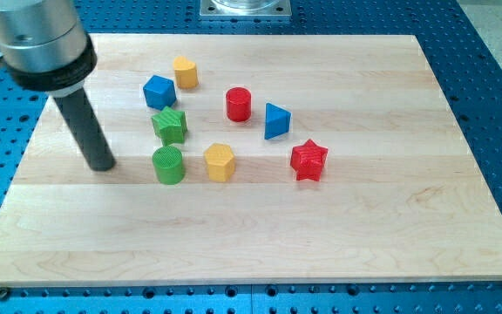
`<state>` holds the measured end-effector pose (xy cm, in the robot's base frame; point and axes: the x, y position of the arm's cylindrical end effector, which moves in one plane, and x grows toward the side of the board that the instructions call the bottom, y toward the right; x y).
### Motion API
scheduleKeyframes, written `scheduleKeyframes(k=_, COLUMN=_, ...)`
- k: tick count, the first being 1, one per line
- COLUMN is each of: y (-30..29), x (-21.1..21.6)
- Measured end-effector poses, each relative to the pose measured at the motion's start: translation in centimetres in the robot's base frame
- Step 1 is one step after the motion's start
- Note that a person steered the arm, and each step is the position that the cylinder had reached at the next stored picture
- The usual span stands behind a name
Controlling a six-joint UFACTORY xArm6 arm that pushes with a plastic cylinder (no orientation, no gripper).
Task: Adjust the green blockscube in a vertical line
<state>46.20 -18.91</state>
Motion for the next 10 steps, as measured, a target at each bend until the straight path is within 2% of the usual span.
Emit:
scheduleKeyframes(k=1, y=0.0, x=-4.8)
scheduleKeyframes(k=3, y=-0.7, x=-11.4)
scheduleKeyframes(k=5, y=4.4, x=-11.8)
scheduleKeyframes(k=10, y=4.9, x=-11.8)
